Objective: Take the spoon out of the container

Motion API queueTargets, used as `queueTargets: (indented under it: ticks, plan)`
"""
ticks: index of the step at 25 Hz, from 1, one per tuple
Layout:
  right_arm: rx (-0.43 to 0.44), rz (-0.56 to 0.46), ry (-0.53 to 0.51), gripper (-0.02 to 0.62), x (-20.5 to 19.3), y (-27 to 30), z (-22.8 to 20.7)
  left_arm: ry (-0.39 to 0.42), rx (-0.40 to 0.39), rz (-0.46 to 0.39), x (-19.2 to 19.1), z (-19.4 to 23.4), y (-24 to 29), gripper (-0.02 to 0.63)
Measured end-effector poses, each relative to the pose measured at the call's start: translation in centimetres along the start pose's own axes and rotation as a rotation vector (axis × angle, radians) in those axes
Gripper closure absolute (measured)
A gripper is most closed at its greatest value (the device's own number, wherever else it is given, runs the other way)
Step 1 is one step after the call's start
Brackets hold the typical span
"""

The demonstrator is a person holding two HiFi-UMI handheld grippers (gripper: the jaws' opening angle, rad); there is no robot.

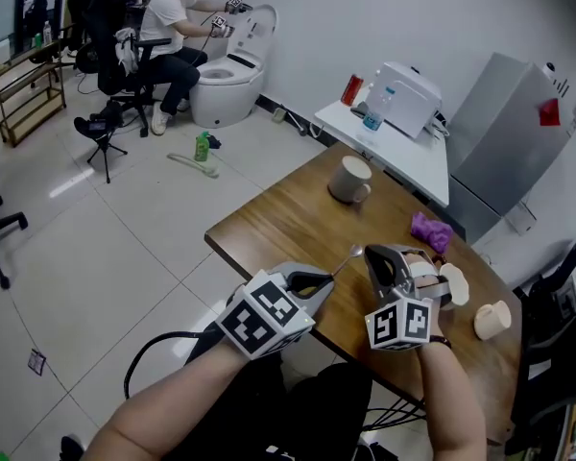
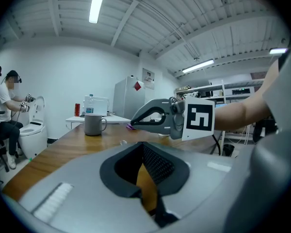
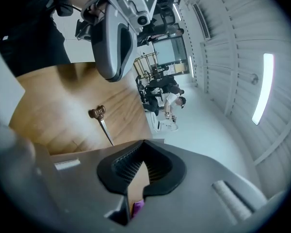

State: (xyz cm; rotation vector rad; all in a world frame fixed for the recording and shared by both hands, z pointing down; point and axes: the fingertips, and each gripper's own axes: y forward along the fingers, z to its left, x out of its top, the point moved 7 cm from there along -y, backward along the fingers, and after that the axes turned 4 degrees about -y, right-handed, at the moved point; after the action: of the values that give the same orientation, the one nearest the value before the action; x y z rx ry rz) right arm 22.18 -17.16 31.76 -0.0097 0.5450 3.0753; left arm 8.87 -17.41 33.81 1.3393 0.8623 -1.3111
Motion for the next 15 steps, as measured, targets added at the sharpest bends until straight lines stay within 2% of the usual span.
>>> queueTargets:
  ticks: [5, 15]
  plan:
    - [0.04, -0.022, -0.009, 0.594, 0.3, 0.1, 0.6, -0.006, 0.005, -0.006, -0.1, 0.1, -0.2, 0.595]
    - [0.289, -0.146, -0.175, 0.594, 2.4, 0.6, 3.0, -0.013, 0.016, -0.013, -0.4, -0.1, -1.3, 0.595]
